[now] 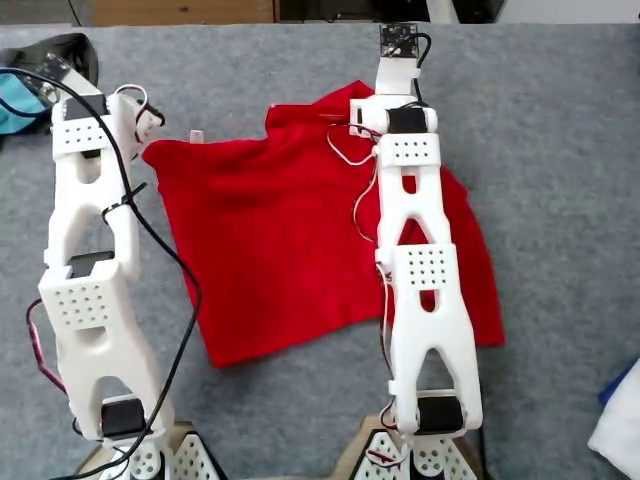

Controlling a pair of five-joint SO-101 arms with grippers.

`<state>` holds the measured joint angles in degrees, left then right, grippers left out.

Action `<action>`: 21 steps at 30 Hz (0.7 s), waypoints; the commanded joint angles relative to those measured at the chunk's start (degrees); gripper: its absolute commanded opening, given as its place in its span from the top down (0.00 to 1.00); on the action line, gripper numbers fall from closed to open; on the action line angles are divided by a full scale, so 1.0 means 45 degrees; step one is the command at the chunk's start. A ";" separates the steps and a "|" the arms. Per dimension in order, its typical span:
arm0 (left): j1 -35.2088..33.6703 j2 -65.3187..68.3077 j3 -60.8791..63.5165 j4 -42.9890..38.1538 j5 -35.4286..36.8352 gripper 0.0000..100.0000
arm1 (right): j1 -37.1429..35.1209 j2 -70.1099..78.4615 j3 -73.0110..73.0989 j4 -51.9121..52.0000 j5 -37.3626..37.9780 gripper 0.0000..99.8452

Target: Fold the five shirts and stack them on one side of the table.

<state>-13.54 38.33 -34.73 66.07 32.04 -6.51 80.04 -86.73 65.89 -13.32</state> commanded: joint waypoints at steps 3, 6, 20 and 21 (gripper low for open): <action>0.0176 -0.0147 0.0098 -0.0176 0.0137 0.75 | -0.0166 -0.1084 -0.0674 -0.0176 0.0039 0.99; 0.0137 -0.0147 0.0625 -0.0215 0.0137 0.75 | -0.0166 -0.1084 -0.0674 -0.0176 0.0039 0.99; 0.0117 0.0947 0.0586 -0.0586 0.0117 0.78 | -0.0166 -0.1084 -0.0654 -0.0176 0.0039 0.99; 0.0098 0.1065 0.0391 -0.0547 0.0098 0.81 | -0.0166 -0.1084 -0.0654 -0.0176 0.0039 0.99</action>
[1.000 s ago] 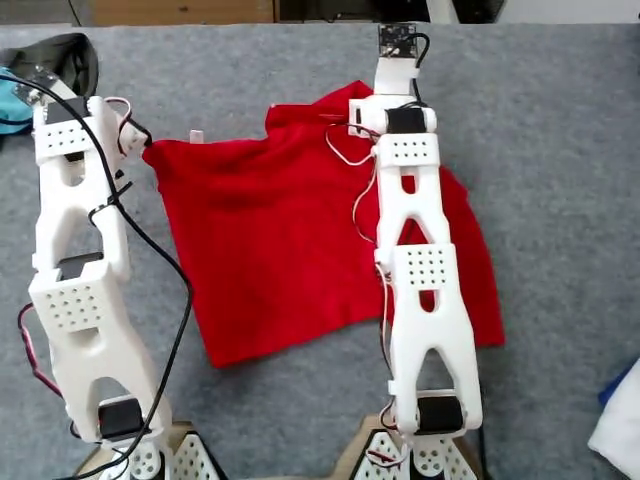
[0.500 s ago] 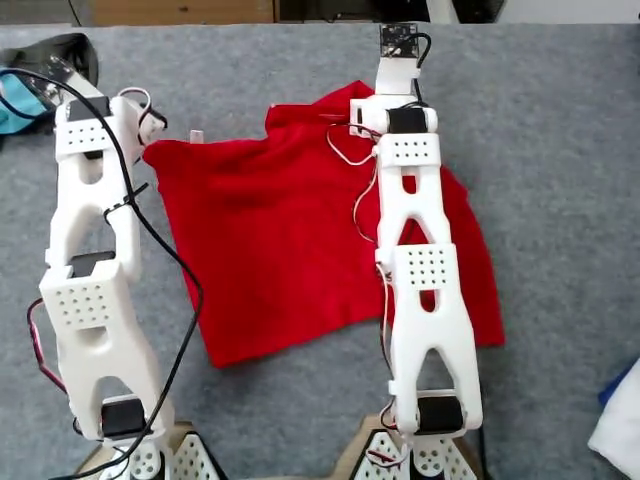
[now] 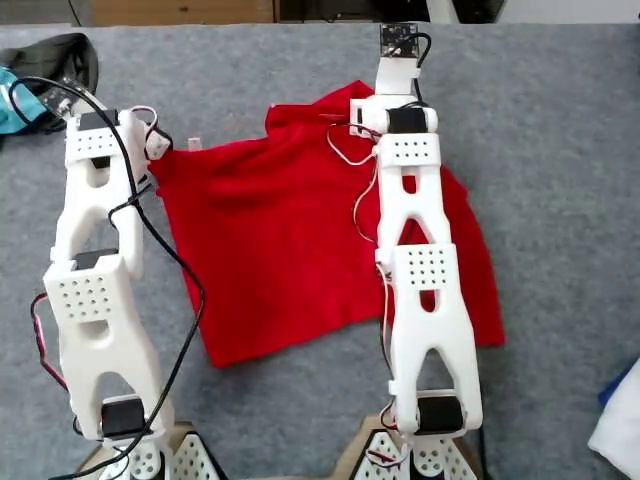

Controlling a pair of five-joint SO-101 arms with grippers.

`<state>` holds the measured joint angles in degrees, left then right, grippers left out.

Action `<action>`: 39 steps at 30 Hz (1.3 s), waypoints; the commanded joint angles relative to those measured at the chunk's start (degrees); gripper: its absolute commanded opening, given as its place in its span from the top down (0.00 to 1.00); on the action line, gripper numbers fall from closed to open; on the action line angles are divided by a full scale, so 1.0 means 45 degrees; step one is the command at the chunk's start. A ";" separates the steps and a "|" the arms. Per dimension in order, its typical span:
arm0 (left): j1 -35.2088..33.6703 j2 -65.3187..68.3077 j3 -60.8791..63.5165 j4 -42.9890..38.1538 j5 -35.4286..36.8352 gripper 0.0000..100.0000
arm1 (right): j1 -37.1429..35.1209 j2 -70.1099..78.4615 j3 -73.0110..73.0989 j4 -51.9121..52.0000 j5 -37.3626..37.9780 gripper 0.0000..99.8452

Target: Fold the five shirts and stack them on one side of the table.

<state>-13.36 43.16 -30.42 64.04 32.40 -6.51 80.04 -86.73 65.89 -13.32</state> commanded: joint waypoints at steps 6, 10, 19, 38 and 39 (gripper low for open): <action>0.0078 0.0127 -0.1016 -0.0059 0.0039 0.84 | -0.0166 -0.1084 -0.0654 -0.0176 0.0039 0.99; 0.0078 0.0127 -0.1114 -0.0039 0.0039 0.84 | -0.0166 -0.1084 -0.0654 -0.0176 0.0039 0.99; 0.0156 0.0127 -0.1114 -0.0117 -0.0020 0.97 | -0.0166 -0.1084 -0.0654 -0.0176 0.0039 0.99; 0.1504 0.0147 -0.7267 0.3673 -0.0098 0.98 | -0.0674 -0.1963 -0.1944 0.0938 0.0098 0.99; 0.1641 0.0166 -0.7834 0.4005 -0.0293 0.98 | -0.0694 -0.2295 -0.1944 0.0977 0.0059 0.99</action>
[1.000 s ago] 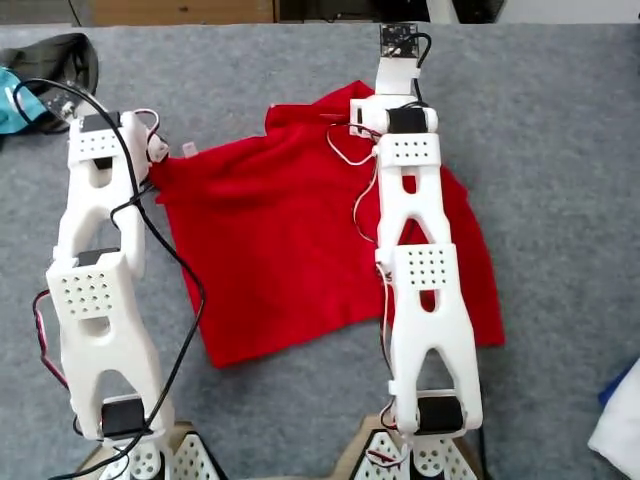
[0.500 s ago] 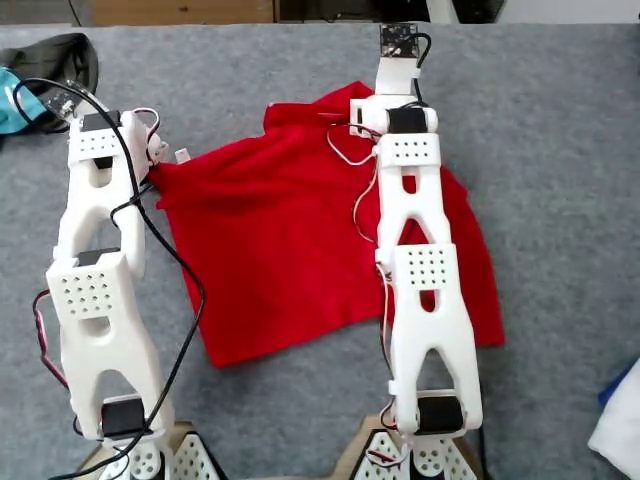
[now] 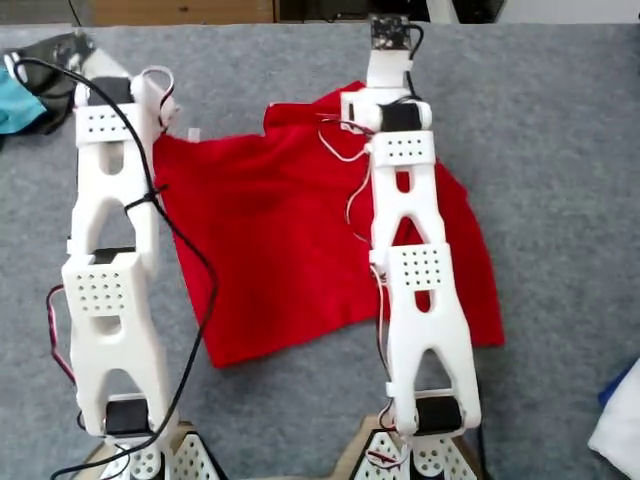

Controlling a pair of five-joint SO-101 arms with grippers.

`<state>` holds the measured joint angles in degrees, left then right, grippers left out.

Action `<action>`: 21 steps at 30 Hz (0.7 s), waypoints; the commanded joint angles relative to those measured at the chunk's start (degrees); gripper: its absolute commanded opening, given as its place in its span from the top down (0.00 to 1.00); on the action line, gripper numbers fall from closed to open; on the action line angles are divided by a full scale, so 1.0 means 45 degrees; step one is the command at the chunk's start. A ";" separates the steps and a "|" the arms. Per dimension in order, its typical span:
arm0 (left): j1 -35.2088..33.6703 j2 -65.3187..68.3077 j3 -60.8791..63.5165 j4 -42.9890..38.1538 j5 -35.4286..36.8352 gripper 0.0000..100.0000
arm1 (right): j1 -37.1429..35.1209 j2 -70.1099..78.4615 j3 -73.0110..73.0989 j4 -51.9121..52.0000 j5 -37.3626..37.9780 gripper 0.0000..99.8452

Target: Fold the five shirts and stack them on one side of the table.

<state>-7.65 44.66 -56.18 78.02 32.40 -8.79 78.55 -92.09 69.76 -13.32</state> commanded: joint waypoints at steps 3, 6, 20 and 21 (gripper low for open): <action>0.0742 -0.0147 -0.3575 0.2071 -0.0860 0.98 | -0.0205 -0.2823 -0.0772 -0.0117 0.0117 0.99; 0.0957 -0.0147 -0.4864 0.3282 -0.1289 0.98 | -0.0186 -0.3839 -0.0772 -0.0332 0.0137 0.99; 0.1074 -0.0107 -0.6759 0.5060 -0.1661 0.98 | 0.0147 -0.5949 -0.0596 0.0430 0.0137 0.96; 0.1074 -0.0107 -0.6545 0.5060 -0.1661 0.98 | -0.0010 -0.5538 -0.0596 0.0527 0.0137 0.94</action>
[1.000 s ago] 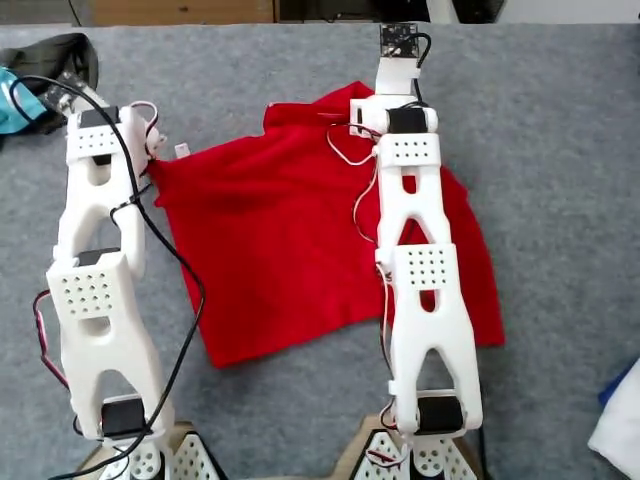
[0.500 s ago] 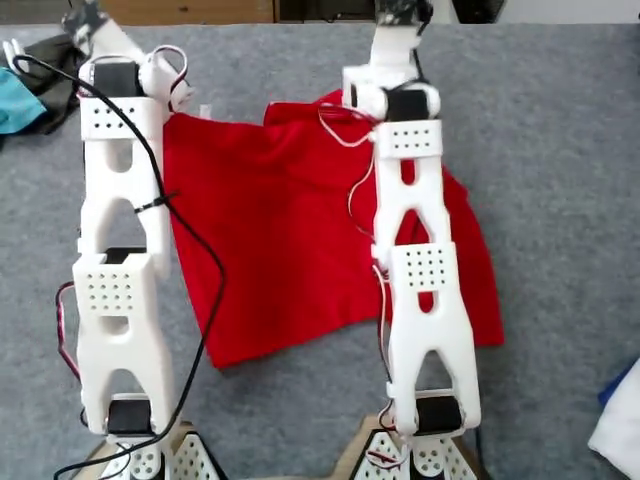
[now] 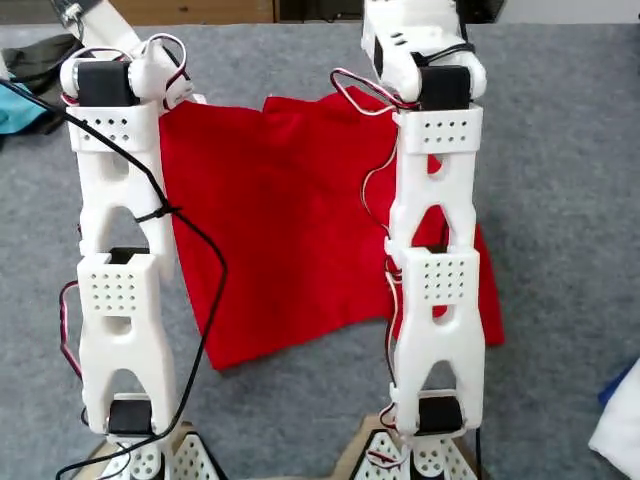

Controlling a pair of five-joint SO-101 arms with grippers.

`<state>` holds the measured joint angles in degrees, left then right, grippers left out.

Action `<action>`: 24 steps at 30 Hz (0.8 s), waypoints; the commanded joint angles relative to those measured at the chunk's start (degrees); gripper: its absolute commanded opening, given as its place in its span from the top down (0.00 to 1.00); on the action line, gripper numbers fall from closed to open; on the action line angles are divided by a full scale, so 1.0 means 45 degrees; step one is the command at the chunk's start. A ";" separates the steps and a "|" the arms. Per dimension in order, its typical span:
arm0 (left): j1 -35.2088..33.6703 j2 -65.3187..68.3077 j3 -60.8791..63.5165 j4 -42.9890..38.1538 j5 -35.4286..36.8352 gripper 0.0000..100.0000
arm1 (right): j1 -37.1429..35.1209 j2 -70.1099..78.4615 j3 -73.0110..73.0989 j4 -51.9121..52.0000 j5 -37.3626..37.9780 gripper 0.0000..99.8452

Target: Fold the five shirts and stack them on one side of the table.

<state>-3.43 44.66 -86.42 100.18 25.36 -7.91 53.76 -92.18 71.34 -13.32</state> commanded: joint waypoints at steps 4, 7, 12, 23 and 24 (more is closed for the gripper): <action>0.0137 -0.0088 0.0742 0.0137 -0.0098 0.98 | -0.0498 0.1788 -0.0596 0.0313 0.0137 0.87; 0.0215 -0.0088 0.0781 0.0137 -0.0098 0.98 | -0.0713 0.2842 -0.0596 0.0703 0.0059 0.87; 0.0234 -0.0088 0.0801 0.0137 -0.0098 0.98 | -0.1319 0.3448 -0.0576 0.1270 0.0039 0.87; -0.0020 -0.0088 0.2266 0.0137 -0.0039 0.98 | -0.1143 0.3409 0.1455 0.1289 0.0039 0.87; -0.0020 -0.0088 0.2344 0.0137 -0.0039 0.98 | -0.1065 0.3429 0.1514 0.1328 0.0039 0.87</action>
<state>-2.99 45.10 -76.22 100.18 25.36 -13.63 69.85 -85.76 76.88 -13.32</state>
